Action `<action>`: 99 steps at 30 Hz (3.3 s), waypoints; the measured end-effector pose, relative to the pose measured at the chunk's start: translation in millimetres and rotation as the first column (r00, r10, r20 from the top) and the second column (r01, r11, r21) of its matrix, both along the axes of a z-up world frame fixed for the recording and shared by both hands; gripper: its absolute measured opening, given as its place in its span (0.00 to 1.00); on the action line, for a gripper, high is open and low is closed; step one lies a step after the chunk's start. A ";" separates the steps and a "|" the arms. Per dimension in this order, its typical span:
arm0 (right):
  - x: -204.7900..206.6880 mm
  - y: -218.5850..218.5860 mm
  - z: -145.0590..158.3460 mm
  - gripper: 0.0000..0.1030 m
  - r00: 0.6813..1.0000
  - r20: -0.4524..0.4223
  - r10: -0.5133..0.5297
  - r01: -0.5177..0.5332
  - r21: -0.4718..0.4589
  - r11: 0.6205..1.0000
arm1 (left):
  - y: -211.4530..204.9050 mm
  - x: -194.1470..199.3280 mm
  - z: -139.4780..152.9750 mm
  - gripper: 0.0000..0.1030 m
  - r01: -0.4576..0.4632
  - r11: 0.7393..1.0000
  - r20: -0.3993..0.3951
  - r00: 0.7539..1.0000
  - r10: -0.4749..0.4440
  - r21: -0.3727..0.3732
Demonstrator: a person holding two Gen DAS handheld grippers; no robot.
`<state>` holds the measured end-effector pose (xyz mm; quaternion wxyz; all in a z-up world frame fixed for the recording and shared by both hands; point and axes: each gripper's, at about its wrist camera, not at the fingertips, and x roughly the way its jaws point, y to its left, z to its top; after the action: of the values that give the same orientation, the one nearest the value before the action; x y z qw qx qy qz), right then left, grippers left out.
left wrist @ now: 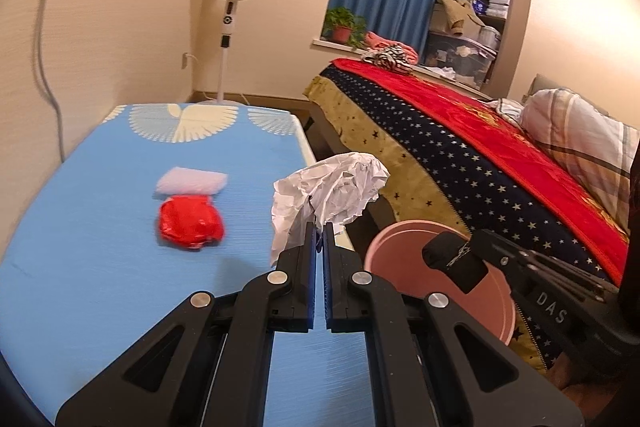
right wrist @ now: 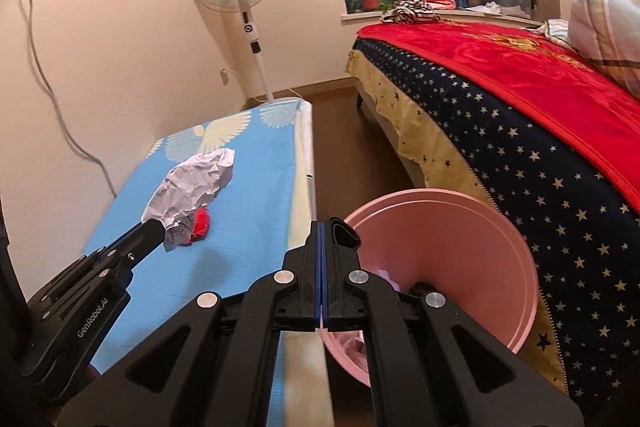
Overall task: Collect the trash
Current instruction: 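Carry the black strap over the pink bin with the right gripper while the left drops the paper in, then move both open grippers toward the red bag and white foam sleeve, then grasp the red plastic bag with the left gripper while the right grasps the white foam sleeve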
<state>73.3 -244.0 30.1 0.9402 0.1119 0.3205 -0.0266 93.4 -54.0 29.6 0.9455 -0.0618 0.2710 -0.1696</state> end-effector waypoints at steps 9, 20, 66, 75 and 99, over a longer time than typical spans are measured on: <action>-3.8 -24.2 -4.2 0.00 0.998 -0.014 -0.064 0.064 -0.018 0.998 | -32.5 7.4 -6.7 0.03 0.064 0.998 -0.019 0.998 -0.065 -0.027; -9.8 -60.4 -17.5 0.00 0.985 -0.045 -0.164 0.163 -0.023 0.986 | -82.9 12.7 -21.1 0.03 0.189 0.981 -0.053 0.980 -0.191 -0.040; 11.8 11.6 -14.8 0.46 0.999 0.051 -0.018 0.015 0.061 0.998 | 70.3 29.6 -27.8 0.30 -0.182 0.983 -0.042 0.983 0.181 -0.031; 53.0 37.3 -39.8 0.46 0.997 0.003 0.078 -0.078 0.121 0.990 | 84.9 60.4 -42.0 0.46 -0.248 0.968 -0.071 0.967 0.246 -0.028; 111.8 40.6 -75.0 0.49 0.979 -0.078 0.187 -0.172 0.172 0.970 | 80.7 139.7 -86.7 0.64 -0.287 0.958 -0.280 0.918 0.280 0.016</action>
<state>185.1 -203.4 -45.0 0.9103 0.1584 0.3740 0.0801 233.1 26.7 -57.1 0.9114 -0.1359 0.3876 -0.0239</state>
